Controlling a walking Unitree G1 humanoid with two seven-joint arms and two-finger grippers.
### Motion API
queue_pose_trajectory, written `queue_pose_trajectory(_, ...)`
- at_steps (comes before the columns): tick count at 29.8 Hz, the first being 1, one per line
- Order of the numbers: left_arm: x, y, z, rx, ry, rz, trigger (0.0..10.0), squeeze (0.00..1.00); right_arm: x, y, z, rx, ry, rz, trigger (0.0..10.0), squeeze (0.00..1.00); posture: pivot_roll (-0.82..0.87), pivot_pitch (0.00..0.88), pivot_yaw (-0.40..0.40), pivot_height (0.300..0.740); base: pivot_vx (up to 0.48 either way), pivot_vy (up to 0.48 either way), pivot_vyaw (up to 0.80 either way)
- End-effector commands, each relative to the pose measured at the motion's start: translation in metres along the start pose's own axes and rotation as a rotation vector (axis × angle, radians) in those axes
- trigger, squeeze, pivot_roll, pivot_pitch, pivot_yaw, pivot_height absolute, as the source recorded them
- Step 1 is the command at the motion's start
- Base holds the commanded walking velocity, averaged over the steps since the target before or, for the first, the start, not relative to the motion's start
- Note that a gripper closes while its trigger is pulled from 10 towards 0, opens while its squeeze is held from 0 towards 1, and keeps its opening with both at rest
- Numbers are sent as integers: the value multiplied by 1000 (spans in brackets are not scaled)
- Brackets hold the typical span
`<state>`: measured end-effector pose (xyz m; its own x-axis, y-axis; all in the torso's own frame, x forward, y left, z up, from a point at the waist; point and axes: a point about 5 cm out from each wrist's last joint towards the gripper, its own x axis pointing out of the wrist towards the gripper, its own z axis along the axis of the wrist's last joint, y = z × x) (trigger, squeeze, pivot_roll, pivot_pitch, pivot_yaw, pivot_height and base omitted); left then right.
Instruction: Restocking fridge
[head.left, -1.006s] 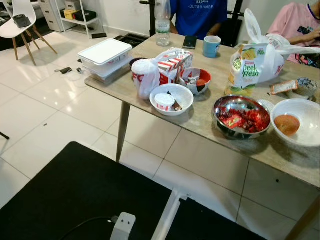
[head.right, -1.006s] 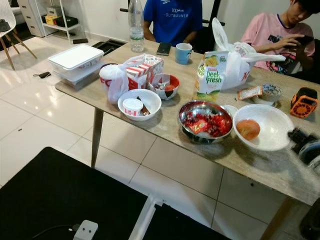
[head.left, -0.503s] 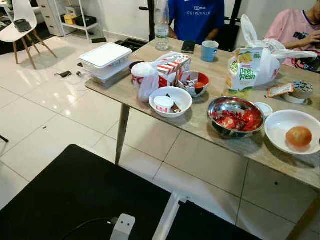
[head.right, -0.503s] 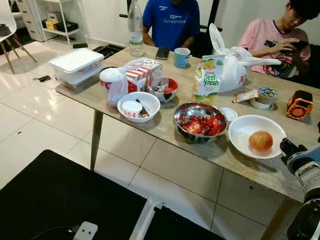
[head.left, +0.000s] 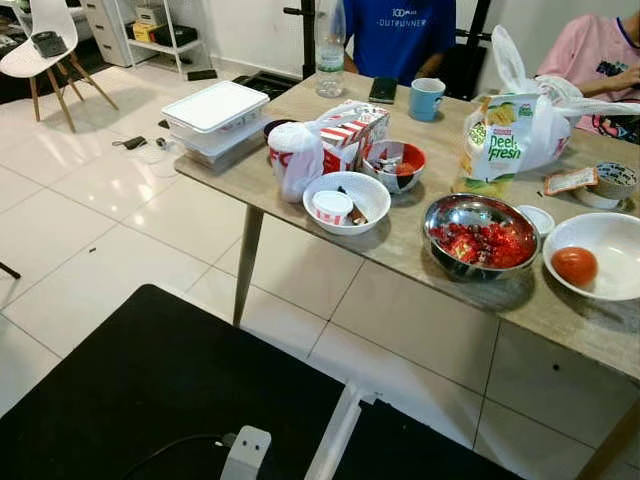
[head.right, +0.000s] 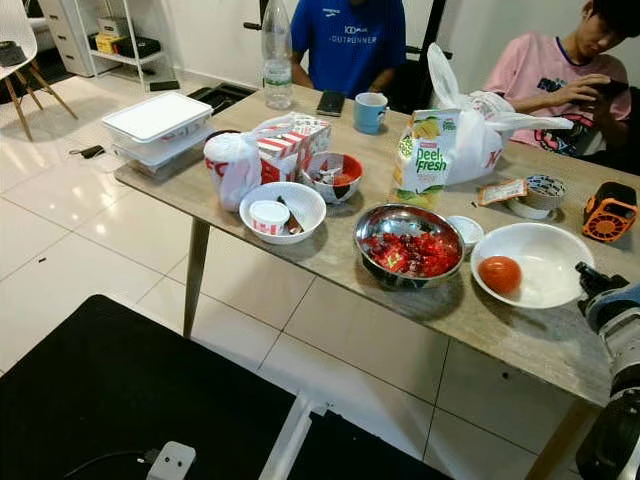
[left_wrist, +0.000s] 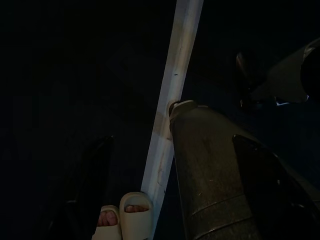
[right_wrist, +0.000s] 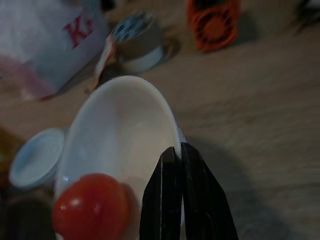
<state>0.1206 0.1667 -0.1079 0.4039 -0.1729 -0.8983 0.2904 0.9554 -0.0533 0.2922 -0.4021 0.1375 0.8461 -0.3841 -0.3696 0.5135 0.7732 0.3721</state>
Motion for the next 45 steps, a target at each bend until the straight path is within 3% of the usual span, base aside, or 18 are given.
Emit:
queue_pose_trajectory(1,-3,-19,-33,-33,132,-55,10000,0,-3,-2,20,-6,-92,-19,10000,773,-55,29,-51,740,0,0,0)
queue_pose_trajectory(2,-3,-19,-33,-33,132,-55,10000,0,-3,-2,23,-4,-108,-28,10000,1000,-54,30,-52,740,0,0,0)
queue_pose_trajectory(14,-3,-19,-33,-37,131,-56,10000,0,-4,6,44,27,-202,-21,10000,1000,-54,30,-52,740,0,0,0)
queue_pose_trajectory(15,-3,-19,-33,-37,131,-56,10000,0,-4,10,48,44,-232,18,10000,694,-57,30,-54,740,0,0,0)
queue_pose_trajectory(16,-3,-19,-33,-37,131,-56,10000,0,-4,10,48,44,-232,18,10000,694,-57,30,-54,740,0,0,0)
queue_pose_trajectory(18,-3,-19,-33,-39,129,-56,10000,0,-5,21,58,70,-305,119,10000,94,-57,30,-54,740,0,0,0)
queue_pose_trajectory(26,-3,-18,-32,-39,128,-55,10000,0,-8,51,69,-8,-367,375,10000,0,-57,30,-54,740,0,0,0)
queue_pose_trajectory(29,-3,-18,-33,-40,128,-54,10000,0,-12,75,64,-151,-348,618,10000,0,-53,32,-55,740,0,0,0)
queue_pose_trajectory(30,-3,-18,-33,-41,129,-54,10000,0,-20,86,55,-318,-293,808,10000,0,-53,32,-55,740,0,0,0)
queue_pose_trajectory(32,-3,-18,-33,-41,129,-54,10000,0,-20,86,55,-318,-293,808,10000,0,-53,32,-55,740,0,0,0)
queue_pose_trajectory(33,-3,-18,-33,-42,129,-55,10000,0,-26,94,44,-457,-219,931,10000,0,-53,32,-55,740,0,0,0)
queue_pose_trajectory(35,-3,-20,-33,-43,130,-59,10000,0,-22,87,15,-885,14,895,10000,0,-62,32,-59,740,0,0,0)
queue_pose_trajectory(36,-3,-20,-33,-43,130,-59,10000,0,-22,87,15,-885,14,895,10000,0,-62,32,-59,740,0,0,0)
queue_pose_trajectory(37,-3,-20,-33,-42,130,-60,10000,0,-16,79,9,-1064,70,786,10000,0,-62,32,-59,740,0,0,0)
queue_pose_trajectory(38,-3,-20,-33,-42,130,-60,10000,0,-16,79,9,-1064,70,786,10000,0,-62,32,-59,740,0,0,0)
queue_pose_trajectory(39,-3,-21,-33,-43,129,-62,10000,0,-10,71,9,-1214,94,659,10000,0,-65,34,-63,740,0,0,0)
queue_pose_trajectory(44,-3,-22,-33,-43,129,-63,10000,0,-8,69,12,-1276,90,603,10000,0,-65,34,-63,740,0,0,0)
queue_pose_trajectory(45,-3,-23,-33,-49,128,-65,10000,0,-9,66,12,-1392,156,589,10000,0,-60,37,-66,740,0,0,0)
